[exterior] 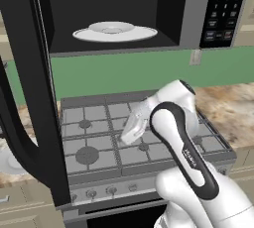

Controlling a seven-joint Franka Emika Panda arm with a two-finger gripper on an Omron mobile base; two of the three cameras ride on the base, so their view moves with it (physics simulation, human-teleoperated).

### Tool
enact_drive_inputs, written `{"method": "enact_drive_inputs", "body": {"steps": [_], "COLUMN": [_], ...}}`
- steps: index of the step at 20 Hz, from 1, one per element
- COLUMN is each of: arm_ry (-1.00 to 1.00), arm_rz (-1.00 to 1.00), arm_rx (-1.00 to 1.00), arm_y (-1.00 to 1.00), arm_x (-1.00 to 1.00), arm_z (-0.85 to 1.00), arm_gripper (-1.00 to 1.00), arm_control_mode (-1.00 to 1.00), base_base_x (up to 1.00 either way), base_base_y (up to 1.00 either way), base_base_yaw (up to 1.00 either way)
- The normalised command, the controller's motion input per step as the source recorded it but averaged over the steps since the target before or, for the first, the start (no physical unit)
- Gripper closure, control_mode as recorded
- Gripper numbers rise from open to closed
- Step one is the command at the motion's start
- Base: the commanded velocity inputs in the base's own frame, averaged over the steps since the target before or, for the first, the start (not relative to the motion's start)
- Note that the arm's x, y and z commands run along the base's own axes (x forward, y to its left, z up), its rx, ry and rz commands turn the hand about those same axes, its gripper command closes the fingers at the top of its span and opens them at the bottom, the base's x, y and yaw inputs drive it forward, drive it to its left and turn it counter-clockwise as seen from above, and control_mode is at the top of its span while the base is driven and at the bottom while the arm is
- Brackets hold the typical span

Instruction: Pick the garlic from the counter and place it in the microwave.

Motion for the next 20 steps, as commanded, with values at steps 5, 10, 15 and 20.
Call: {"method": "enact_drive_inputs", "body": {"steps": [5, 10, 15, 20], "arm_ry": [0.04, 0.03, 0.09, 0.08], "arm_rz": [0.04, -0.06, -0.19, -0.11], "arm_rx": [0.06, -0.01, -0.13, -0.14], "arm_y": [1.0, 1.0, 0.98, 0.71], "arm_x": [0.43, 0.39, 0.57, 0.57], "arm_z": [-0.22, -0.21, -0.19, 0.0], "arm_gripper": [-1.0, -1.0, -1.0, -1.0], "arm_control_mode": [-1.0, -1.0, -1.0, -1.0], "base_base_x": [0.0, 0.0, 0.0, 0.0], "base_base_y": [0.0, 0.0, 0.0, 0.0], "base_base_yaw": [0.0, 0.0, 0.0, 0.0]}}
